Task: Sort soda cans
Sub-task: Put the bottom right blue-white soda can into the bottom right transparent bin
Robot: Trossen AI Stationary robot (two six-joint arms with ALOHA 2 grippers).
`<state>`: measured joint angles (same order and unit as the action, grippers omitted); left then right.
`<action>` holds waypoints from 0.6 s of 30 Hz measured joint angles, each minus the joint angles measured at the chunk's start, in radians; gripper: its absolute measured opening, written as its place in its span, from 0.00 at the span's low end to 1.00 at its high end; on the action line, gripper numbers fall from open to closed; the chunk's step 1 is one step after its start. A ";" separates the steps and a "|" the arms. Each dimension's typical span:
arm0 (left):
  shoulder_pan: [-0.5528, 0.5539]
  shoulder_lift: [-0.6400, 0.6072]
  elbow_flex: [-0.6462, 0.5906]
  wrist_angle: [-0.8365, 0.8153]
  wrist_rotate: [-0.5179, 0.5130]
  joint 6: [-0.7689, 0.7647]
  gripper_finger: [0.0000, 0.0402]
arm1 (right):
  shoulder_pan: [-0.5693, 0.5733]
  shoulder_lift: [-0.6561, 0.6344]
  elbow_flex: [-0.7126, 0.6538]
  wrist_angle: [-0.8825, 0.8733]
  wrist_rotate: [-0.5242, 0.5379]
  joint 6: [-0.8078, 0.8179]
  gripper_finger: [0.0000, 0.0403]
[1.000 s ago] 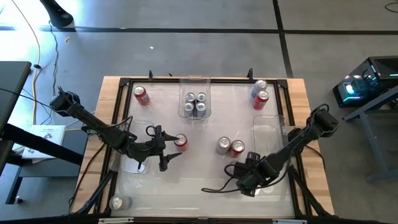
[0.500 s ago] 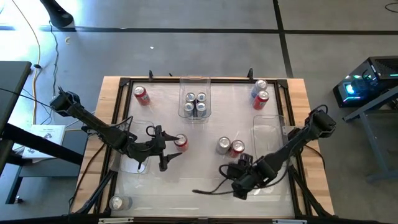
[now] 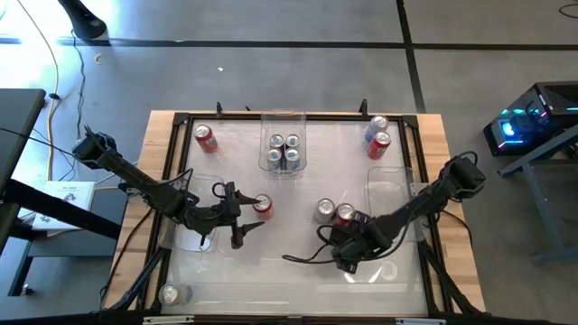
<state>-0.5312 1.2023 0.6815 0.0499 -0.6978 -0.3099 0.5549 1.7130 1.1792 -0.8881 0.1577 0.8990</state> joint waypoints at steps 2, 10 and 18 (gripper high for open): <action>0.000 0.000 0.000 0.000 0.000 0.000 0.74 | 0.002 0.001 -0.005 0.026 -0.009 0.000 0.72; 0.000 0.000 0.000 0.000 0.000 -0.003 0.74 | 0.047 0.007 -0.001 0.182 -0.061 -0.144 0.72; 0.000 0.000 0.000 0.000 0.004 -0.002 0.74 | 0.095 0.077 0.005 0.198 -0.044 -0.396 0.72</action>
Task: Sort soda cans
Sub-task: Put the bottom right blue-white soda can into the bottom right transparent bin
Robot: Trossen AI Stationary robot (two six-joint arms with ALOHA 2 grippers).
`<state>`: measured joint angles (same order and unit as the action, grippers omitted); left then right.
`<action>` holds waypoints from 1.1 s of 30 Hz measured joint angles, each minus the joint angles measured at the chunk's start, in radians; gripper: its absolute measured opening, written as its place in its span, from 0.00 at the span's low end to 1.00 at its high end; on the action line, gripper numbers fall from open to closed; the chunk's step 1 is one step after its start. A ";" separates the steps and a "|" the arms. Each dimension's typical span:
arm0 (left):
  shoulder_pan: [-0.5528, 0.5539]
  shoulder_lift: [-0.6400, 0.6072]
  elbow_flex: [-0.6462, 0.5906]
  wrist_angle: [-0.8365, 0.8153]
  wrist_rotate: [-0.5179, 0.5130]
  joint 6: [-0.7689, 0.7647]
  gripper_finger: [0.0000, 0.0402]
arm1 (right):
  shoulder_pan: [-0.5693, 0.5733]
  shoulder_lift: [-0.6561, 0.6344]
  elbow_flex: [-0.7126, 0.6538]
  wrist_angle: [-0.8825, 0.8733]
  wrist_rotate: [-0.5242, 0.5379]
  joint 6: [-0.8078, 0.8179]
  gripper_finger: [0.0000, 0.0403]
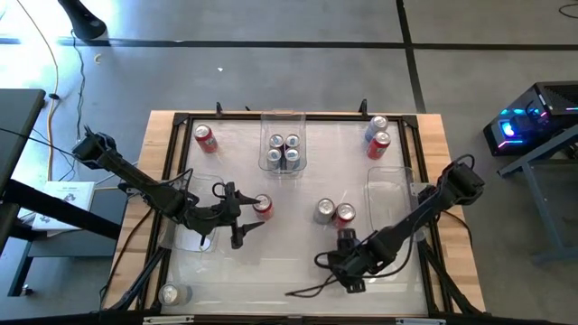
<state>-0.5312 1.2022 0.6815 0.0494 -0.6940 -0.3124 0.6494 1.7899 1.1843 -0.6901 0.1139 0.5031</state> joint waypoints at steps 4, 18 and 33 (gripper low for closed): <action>0.000 0.000 0.000 0.000 0.001 0.000 0.74 | -0.009 0.004 -0.001 -0.008 -0.017 -0.055 0.72; 0.000 0.000 0.000 0.000 0.003 0.000 0.74 | -0.078 0.008 -0.003 -0.027 -0.162 -0.249 0.72; 0.000 0.000 0.000 0.000 0.003 -0.001 0.74 | -0.143 0.011 -0.007 -0.034 -0.265 -0.386 0.80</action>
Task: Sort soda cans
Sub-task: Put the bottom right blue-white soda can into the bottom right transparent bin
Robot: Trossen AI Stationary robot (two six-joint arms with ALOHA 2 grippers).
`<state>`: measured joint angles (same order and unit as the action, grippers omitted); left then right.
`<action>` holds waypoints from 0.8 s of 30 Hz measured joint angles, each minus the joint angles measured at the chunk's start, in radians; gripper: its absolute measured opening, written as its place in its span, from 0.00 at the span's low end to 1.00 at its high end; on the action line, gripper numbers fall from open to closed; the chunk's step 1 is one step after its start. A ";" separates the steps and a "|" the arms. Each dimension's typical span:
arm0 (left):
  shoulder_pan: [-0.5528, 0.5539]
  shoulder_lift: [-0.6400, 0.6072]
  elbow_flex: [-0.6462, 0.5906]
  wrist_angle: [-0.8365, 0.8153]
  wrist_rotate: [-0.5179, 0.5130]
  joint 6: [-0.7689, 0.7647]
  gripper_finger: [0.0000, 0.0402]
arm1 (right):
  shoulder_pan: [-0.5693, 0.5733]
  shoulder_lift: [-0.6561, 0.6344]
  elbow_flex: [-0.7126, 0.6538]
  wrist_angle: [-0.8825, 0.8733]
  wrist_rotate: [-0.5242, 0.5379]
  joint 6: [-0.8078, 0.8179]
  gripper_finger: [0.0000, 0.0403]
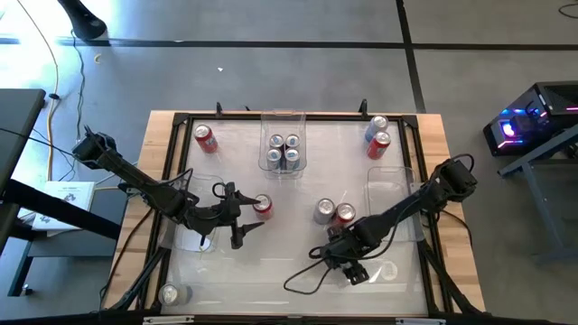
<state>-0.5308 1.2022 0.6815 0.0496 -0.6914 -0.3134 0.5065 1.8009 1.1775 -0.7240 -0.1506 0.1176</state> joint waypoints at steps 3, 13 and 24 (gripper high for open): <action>0.000 0.000 0.000 -0.001 0.000 0.000 0.74 | 0.008 0.000 0.007 -0.002 0.000 -0.098 0.80; 0.000 0.000 0.000 -0.009 0.000 0.000 0.74 | 0.082 0.000 0.025 -0.064 0.102 -0.349 0.80; 0.000 0.000 0.000 -0.009 0.000 0.000 0.74 | 0.098 0.000 0.025 -0.076 0.163 -0.274 0.81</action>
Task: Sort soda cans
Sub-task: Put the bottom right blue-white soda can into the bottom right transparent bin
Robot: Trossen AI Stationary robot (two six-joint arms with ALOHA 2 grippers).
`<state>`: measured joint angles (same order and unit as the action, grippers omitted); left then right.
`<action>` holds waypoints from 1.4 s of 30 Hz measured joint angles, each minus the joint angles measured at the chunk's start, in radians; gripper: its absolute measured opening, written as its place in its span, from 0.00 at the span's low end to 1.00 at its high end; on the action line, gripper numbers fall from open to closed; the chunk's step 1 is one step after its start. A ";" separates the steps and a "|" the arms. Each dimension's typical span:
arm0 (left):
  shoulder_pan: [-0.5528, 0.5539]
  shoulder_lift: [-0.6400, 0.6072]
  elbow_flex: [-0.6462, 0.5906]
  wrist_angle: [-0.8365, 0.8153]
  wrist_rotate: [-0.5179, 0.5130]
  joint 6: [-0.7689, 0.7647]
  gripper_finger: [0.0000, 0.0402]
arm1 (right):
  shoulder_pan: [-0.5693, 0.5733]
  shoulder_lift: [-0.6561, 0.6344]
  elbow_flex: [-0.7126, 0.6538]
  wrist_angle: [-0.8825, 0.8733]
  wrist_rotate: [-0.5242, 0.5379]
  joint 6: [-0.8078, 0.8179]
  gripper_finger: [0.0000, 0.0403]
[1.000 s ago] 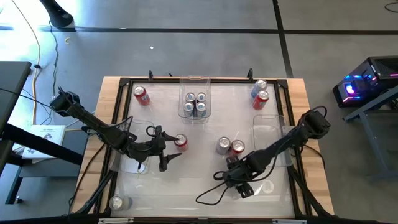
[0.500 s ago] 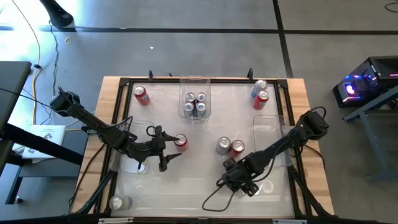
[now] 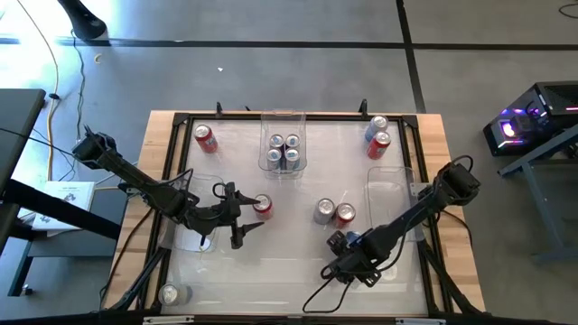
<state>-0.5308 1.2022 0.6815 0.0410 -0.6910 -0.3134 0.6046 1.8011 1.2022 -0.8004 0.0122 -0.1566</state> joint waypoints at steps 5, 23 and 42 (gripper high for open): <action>0.000 0.000 0.000 0.000 0.000 0.000 0.74 | -0.012 0.012 -0.001 -0.003 0.007 0.024 0.86; 0.000 0.000 0.000 0.001 0.000 -0.003 0.74 | 0.030 0.067 -0.002 -0.004 0.117 -0.083 0.81; -0.016 0.000 0.000 0.002 0.000 -0.025 0.74 | 0.081 0.064 0.017 0.524 0.250 0.396 0.71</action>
<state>-0.5472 1.2022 0.6815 0.0429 -0.6907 -0.3382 0.6851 1.8652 1.2188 -0.2767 0.2626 0.2396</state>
